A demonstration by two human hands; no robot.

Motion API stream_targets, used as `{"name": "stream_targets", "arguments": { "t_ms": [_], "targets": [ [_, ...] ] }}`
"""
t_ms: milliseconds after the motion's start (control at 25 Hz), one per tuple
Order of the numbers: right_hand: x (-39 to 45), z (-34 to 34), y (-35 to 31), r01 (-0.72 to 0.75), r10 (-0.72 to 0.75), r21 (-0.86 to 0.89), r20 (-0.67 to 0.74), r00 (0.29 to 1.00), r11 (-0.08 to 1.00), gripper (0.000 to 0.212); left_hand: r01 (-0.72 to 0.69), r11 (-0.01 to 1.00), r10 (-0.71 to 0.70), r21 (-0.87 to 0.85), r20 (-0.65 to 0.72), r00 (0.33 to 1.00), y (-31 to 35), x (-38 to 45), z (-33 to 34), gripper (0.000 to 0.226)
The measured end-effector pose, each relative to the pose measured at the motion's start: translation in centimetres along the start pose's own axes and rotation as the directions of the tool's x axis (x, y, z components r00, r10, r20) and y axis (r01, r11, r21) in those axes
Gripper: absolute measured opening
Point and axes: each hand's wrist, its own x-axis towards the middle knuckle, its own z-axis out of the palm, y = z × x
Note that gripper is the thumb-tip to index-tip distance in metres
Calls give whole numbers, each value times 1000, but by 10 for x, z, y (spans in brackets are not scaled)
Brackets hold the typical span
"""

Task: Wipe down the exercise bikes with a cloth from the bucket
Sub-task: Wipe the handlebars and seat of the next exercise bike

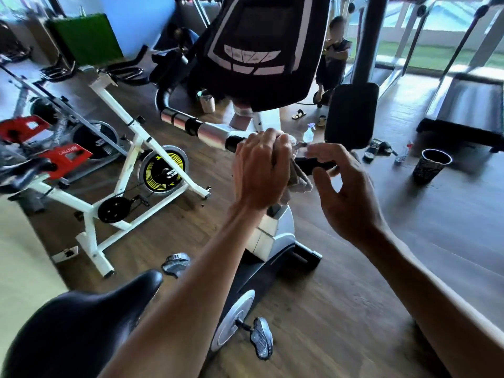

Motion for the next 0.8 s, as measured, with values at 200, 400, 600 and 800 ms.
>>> {"name": "stream_targets", "arguments": {
  "t_ms": [200,400,600,800],
  "targets": [
    [0,72,-34,-462,164,603,483,860,650,25,143,990,-141,1,173,975,-13,-42,-49,54],
    [-19,154,-46,-463,106,500,587,803,732,18,606,791,-574,-85,238,783,-68,-96,-146,47],
    [-45,227,-87,-524,-68,464,791,608,714,20,824,563,-819,-62,94,566,-120,-149,-232,59],
    [-57,302,-118,-328,-256,394,884,392,859,24,801,591,-797,97,-81,598,-144,-174,-289,29]
  ]
}}
